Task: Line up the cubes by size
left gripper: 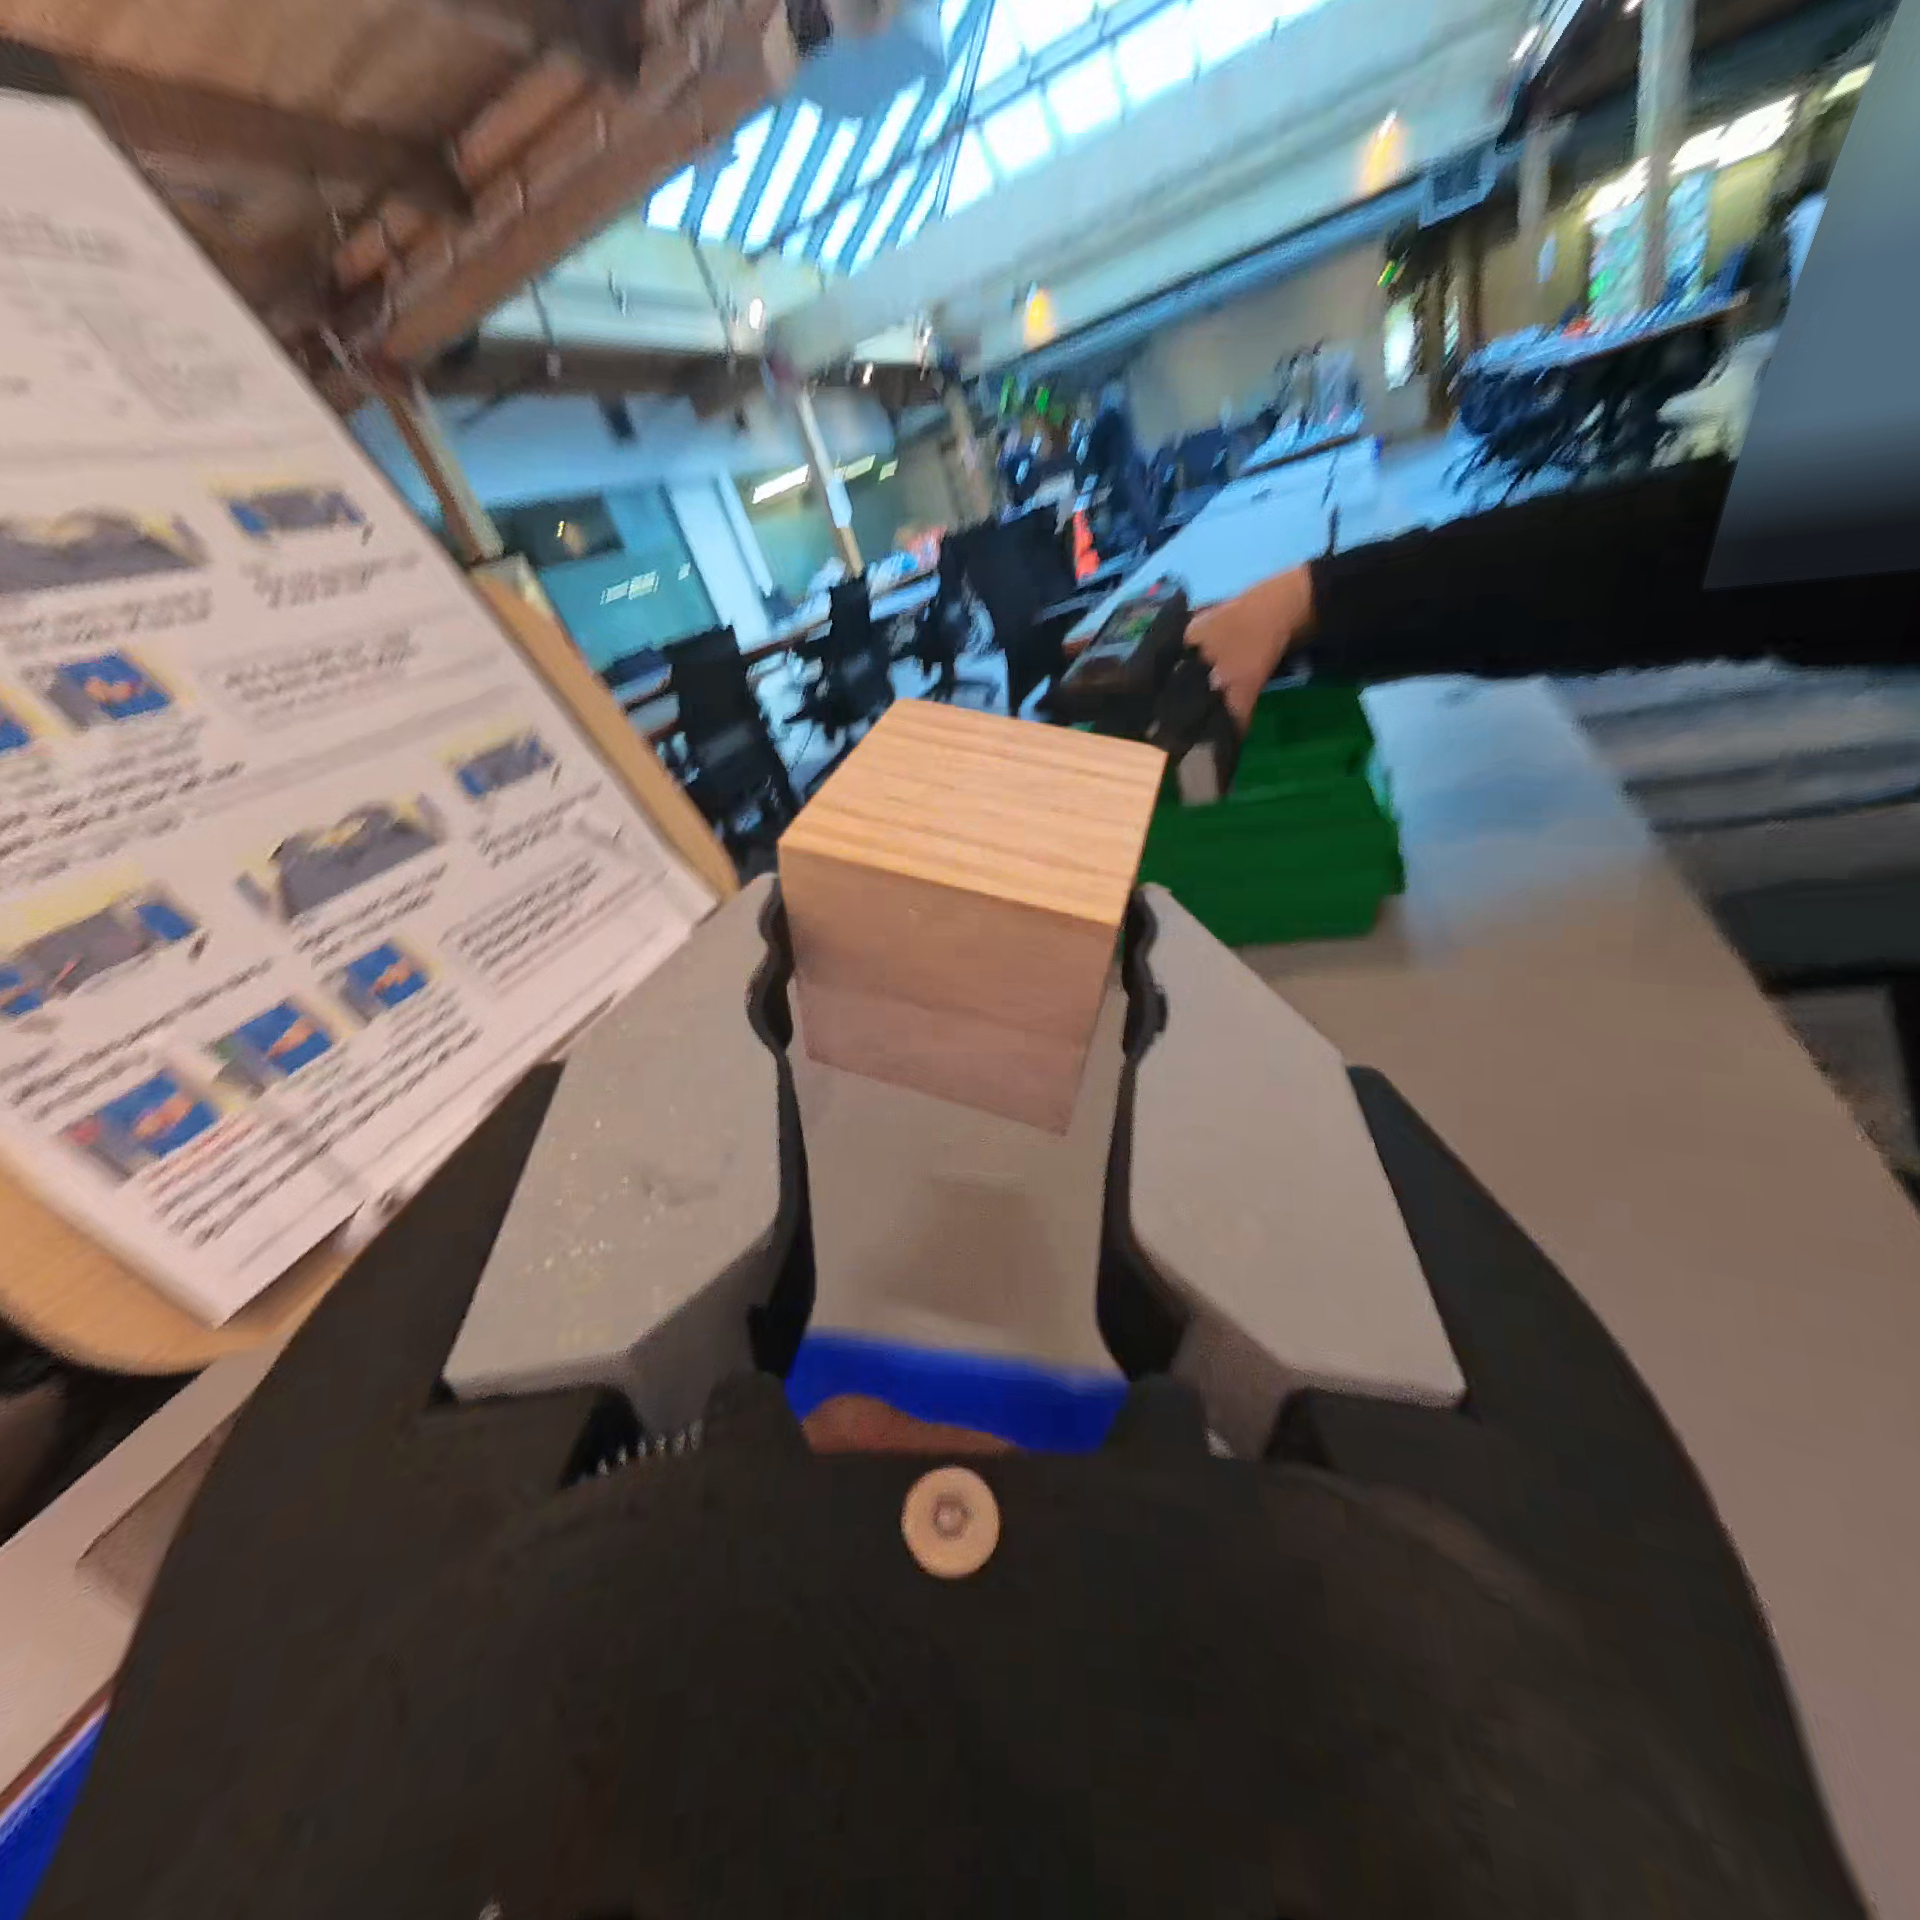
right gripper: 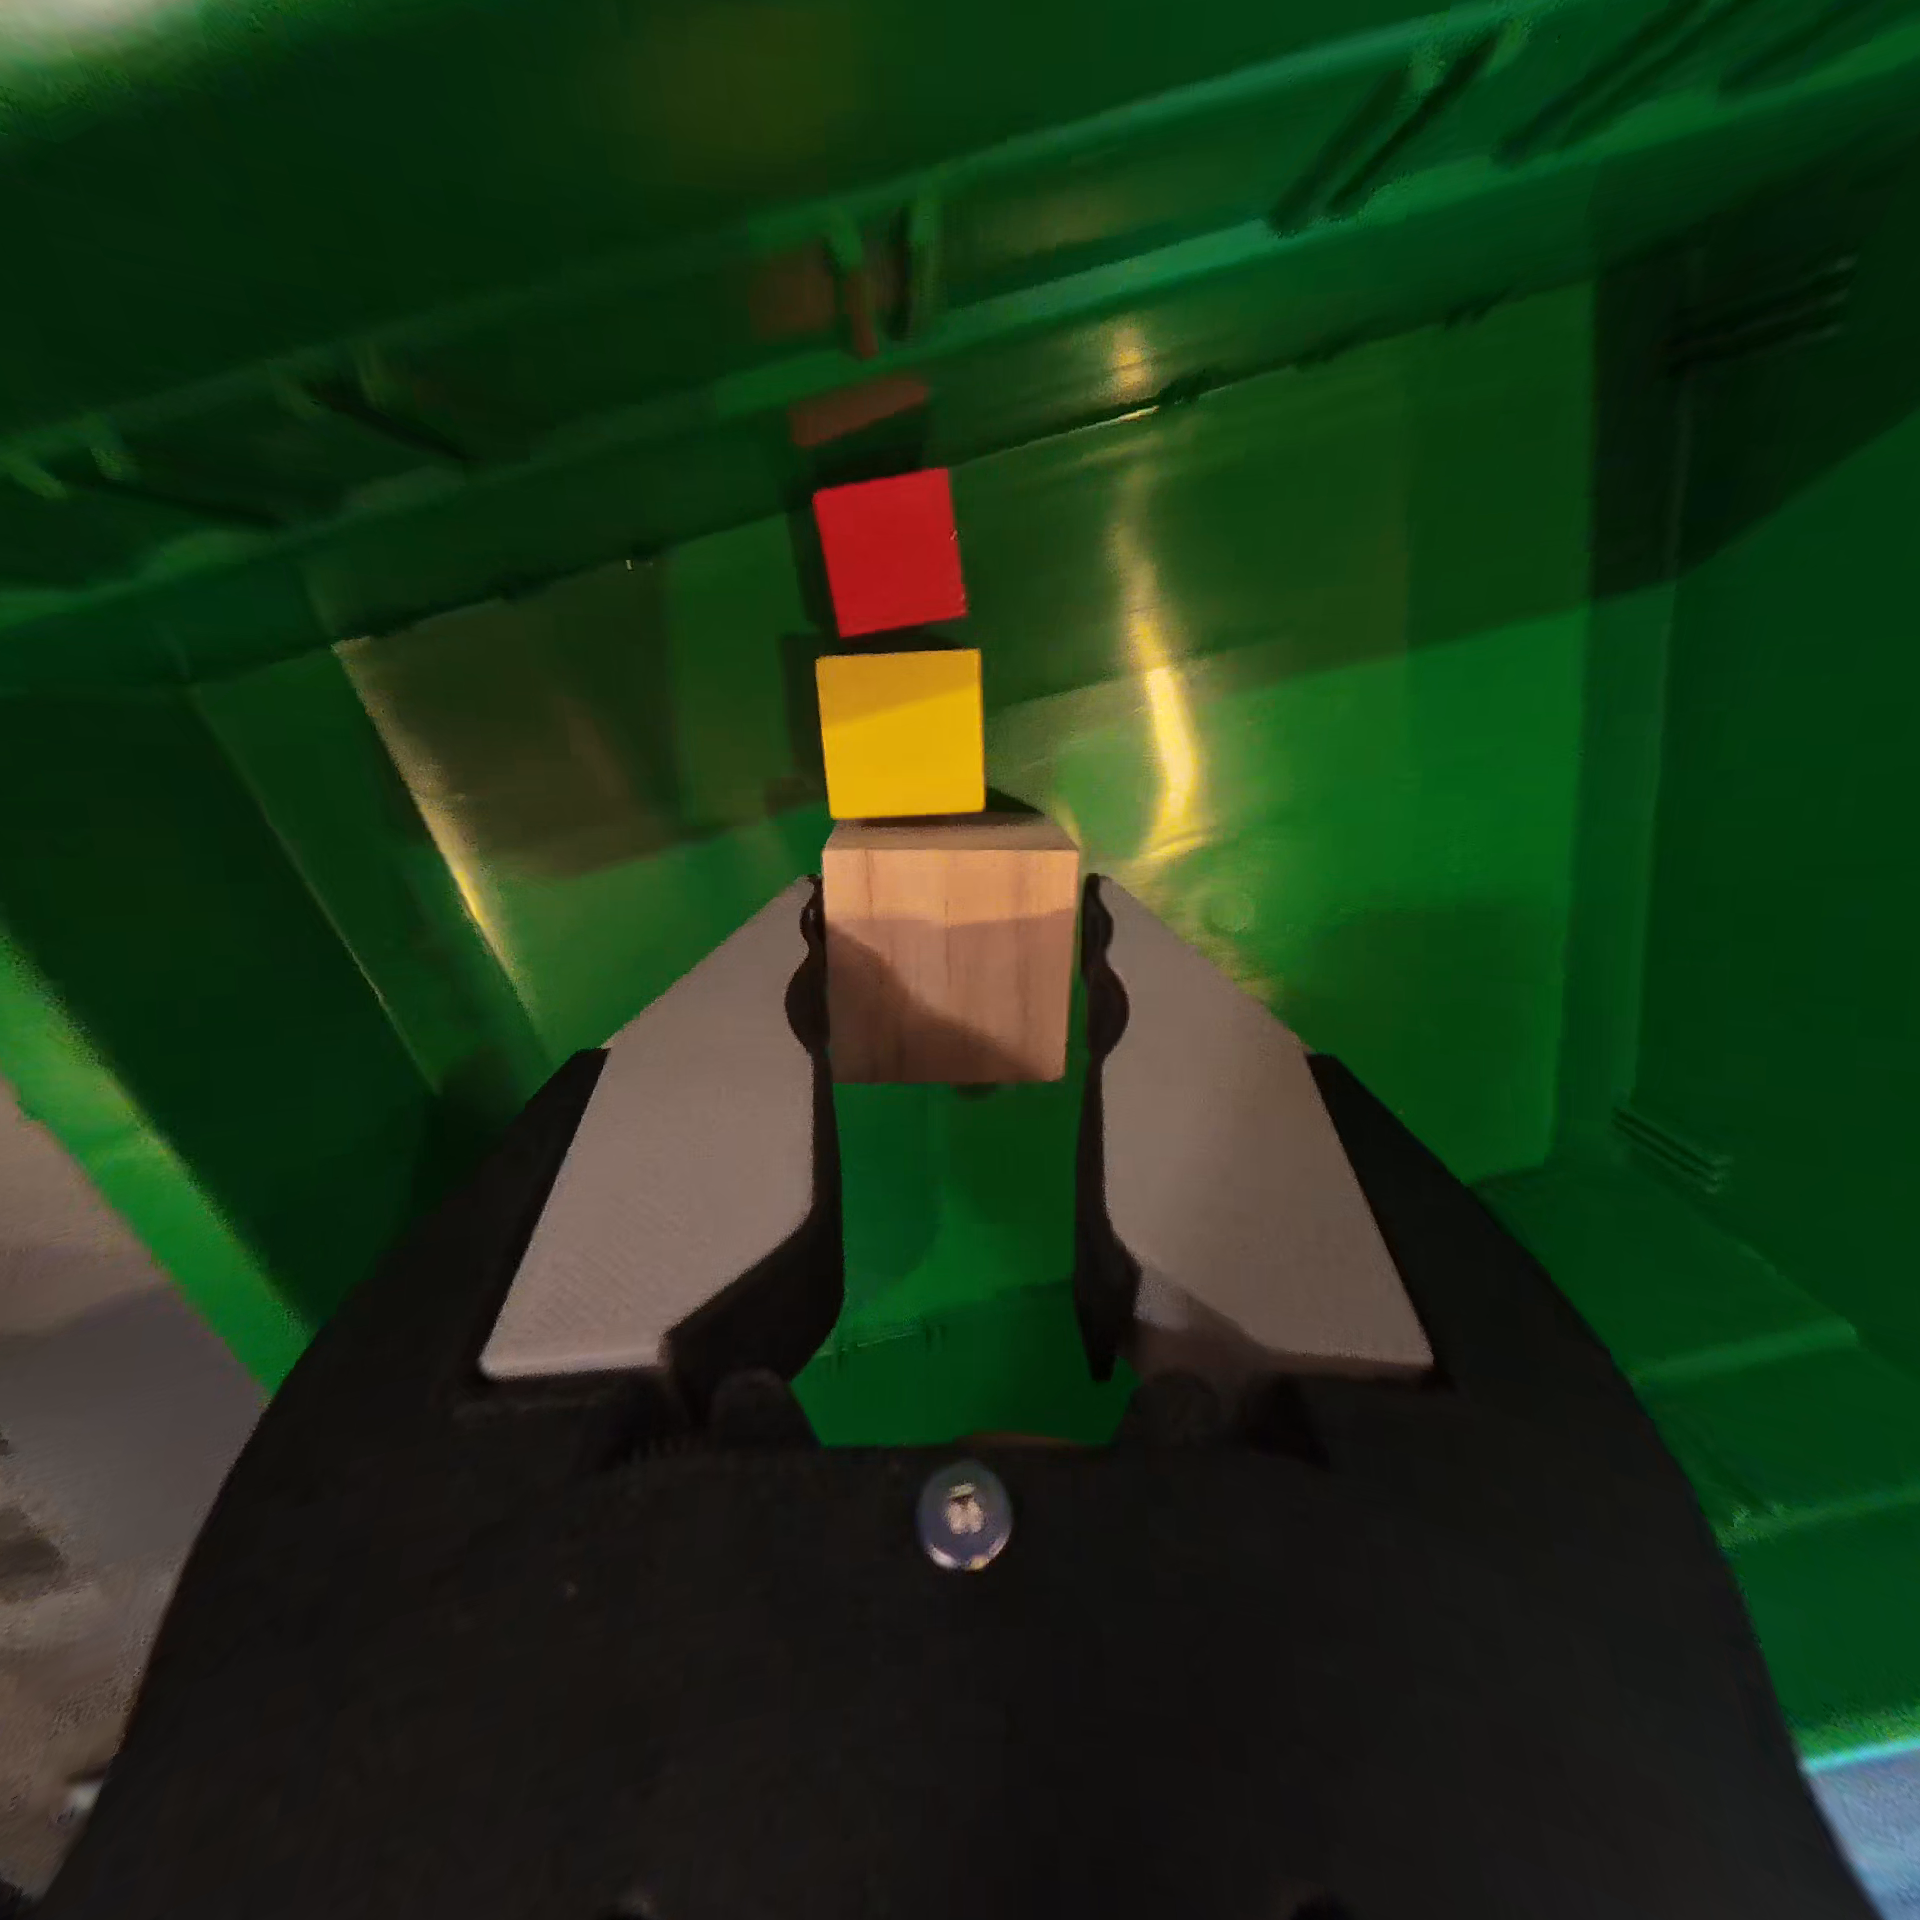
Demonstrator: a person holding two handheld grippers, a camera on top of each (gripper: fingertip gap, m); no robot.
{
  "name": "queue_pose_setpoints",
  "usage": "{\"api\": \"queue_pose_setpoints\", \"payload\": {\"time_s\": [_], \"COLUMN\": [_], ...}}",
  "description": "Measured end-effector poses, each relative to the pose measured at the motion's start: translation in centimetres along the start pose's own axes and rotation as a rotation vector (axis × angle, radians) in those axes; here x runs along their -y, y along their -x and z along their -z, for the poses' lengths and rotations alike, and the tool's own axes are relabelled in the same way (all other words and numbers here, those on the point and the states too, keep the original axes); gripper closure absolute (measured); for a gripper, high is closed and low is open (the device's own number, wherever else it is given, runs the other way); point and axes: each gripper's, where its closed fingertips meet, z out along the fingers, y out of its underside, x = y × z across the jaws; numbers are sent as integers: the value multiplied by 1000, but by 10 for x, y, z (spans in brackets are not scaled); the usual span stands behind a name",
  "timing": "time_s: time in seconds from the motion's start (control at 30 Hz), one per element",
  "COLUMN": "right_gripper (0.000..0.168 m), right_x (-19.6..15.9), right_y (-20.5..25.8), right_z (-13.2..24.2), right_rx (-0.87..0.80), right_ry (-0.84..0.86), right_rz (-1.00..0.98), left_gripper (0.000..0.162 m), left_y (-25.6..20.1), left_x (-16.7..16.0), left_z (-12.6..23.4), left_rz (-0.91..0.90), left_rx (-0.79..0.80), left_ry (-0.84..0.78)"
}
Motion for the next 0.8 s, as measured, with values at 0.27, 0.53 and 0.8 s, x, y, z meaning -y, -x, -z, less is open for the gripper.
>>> {"api": "queue_pose_setpoints", "payload": {"time_s": [0.27, 0.53, 0.8], "right_gripper": [83, 71, 82], "right_x": [127, 237, 251], "right_y": [31, 122, 138], "right_z": [151, 150, 142], "right_rx": [101, 688, 887], "right_ry": [-973, -1073, -1079], "right_rz": [-308, -493, -494], "left_gripper": [99, 99, 101], "left_y": [-60, -93, -88], "left_x": [21, -7, -30], "left_z": [-73, -133, -137], "left_rz": [-145, -293, -295], "left_rx": [-64, -18, 42], "left_ry": [-50, 90, 212]}}
